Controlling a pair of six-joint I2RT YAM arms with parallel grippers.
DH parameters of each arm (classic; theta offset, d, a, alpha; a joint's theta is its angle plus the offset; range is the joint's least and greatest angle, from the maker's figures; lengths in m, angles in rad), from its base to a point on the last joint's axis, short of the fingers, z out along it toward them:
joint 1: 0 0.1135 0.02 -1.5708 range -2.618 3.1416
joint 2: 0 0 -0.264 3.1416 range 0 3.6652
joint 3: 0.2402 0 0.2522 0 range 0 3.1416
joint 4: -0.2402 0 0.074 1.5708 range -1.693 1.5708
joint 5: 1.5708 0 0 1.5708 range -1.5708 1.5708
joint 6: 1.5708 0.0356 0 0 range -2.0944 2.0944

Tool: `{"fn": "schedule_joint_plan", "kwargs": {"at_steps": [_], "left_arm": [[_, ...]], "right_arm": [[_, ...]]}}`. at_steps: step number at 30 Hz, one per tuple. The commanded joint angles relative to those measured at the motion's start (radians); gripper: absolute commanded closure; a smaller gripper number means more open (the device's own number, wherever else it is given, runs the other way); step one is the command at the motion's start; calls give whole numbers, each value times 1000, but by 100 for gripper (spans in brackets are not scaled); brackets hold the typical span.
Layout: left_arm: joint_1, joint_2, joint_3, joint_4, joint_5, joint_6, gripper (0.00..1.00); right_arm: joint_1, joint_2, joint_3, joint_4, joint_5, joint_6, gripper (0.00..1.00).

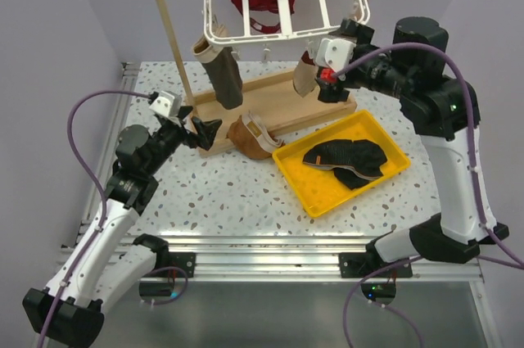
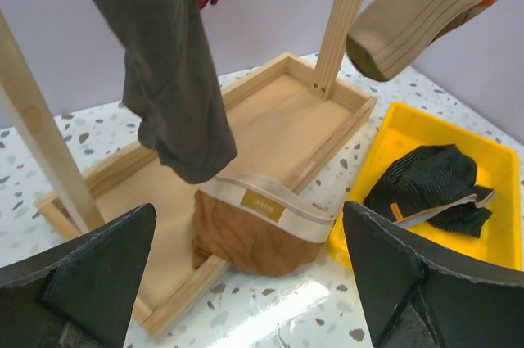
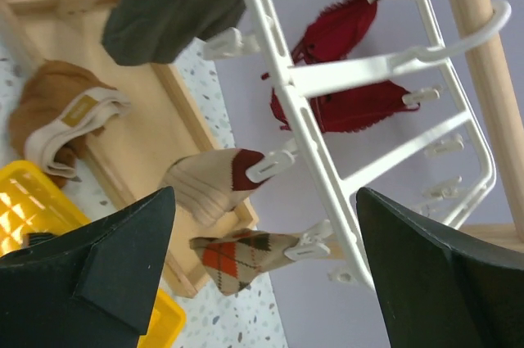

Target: Remove the underwear clipped to the hanger

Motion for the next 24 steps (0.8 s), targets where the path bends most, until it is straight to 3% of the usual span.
{"fn": "schedule_joint_plan", "kwargs": {"at_steps": [1,6,12,16,21,24], "left_arm": [[-2,-58,-54,-49,-74,54,0],[-2,-177,-124,-62,-163,48,0],[-2,-277,-184,-111,-270,-5,0],[-2,-297,-205,-140,-338,-44,0],[-2,-288,-208,-178,-375,-84,0],[-2,-294,-211,-203,-395,-103,0]], "right_arm": [[-2,-63,41,-217,-200,-74,4],[0,-108,-59,-492,-415,-331,4],[18,-136,-261,-541,-488,-405,2],[118,-140,-461,-391,-370,-286,4],[213,-102,-680,-52,-158,-31,7],[308,-47,-768,158,44,107,11]]}}
